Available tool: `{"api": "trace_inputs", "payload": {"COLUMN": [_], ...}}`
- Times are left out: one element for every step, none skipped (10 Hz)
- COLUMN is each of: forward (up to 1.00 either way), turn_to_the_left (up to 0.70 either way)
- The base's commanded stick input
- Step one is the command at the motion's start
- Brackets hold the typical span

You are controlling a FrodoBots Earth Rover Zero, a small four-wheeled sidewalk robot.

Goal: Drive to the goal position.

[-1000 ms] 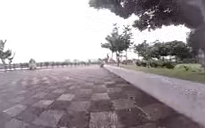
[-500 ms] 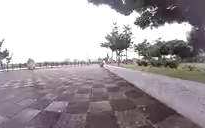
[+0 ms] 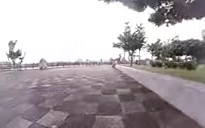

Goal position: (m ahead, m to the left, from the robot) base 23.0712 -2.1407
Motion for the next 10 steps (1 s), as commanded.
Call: {"api": "trace_inputs", "payload": {"forward": [1.0,1.0,1.0,1.0,1.0,1.0,1.0,1.0,1.0,1.0], "turn_to_the_left": [0.0,0.0,0.0,0.0,0.0,0.0,0.0,0.0,0.0,0.0]}}
